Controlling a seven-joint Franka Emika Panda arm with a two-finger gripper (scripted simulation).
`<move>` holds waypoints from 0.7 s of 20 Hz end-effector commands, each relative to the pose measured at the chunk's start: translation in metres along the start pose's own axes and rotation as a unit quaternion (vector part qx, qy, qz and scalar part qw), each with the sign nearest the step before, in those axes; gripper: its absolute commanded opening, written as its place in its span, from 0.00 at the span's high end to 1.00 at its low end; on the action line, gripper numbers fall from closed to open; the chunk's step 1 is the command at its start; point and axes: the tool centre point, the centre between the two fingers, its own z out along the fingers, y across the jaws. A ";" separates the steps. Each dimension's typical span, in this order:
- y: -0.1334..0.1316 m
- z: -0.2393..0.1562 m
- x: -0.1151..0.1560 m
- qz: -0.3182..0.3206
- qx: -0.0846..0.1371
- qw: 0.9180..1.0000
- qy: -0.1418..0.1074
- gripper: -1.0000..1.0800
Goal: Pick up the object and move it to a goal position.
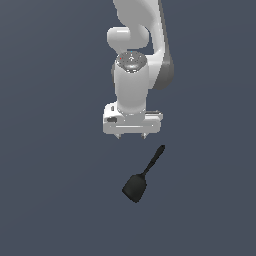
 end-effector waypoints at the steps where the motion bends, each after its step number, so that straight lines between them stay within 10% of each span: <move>1: 0.000 0.000 0.000 0.000 0.000 1.000 0.000 0.04; 14: -0.037 0.013 -0.005 -0.020 0.014 1.000 -0.009 0.04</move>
